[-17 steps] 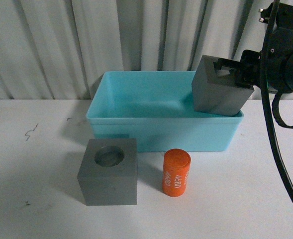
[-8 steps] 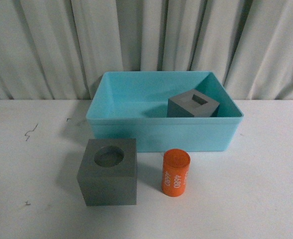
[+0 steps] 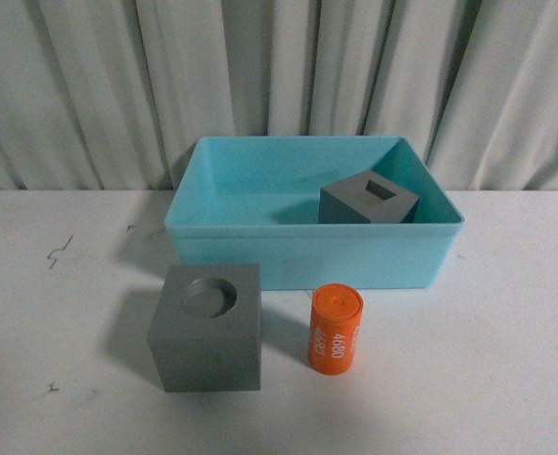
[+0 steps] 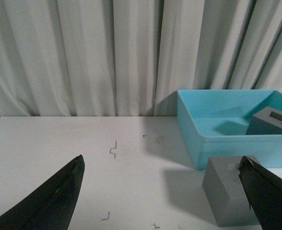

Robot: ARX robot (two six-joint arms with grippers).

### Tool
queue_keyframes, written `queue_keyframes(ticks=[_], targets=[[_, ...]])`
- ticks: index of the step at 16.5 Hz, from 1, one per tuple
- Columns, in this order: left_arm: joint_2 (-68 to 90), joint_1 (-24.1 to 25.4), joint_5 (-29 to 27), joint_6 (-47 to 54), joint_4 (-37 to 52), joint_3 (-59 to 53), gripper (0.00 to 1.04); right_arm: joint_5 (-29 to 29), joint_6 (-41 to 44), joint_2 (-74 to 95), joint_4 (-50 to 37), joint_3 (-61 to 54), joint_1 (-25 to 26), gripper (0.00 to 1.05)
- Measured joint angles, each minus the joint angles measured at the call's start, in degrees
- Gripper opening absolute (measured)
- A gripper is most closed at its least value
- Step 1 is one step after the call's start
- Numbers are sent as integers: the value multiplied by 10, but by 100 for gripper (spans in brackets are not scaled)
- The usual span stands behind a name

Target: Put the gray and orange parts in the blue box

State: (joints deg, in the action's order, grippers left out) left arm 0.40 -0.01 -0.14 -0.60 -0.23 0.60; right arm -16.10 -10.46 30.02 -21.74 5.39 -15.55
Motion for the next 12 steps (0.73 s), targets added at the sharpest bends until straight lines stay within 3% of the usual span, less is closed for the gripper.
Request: queue_keyframes(ticks=[4,5,8,10,11,12], targets=[[0,0,2,0,0,0,98,20,49,-21,-11,0,20,50],[0,0,1,0,0,0,98,31,64,-35,-4,-4,29,43],[0,0,1,0,0,0,98,73,92,-82,33,-24,71,6],[0,0,1,0,0,0,98,105,98,-113,55,-28,97,2],[0,0,1,0,0,0,98,152,101,-129,64,-34,146,2],[0,0,1,0,0,0,98,151,101,-139,60,-47,160,2]])
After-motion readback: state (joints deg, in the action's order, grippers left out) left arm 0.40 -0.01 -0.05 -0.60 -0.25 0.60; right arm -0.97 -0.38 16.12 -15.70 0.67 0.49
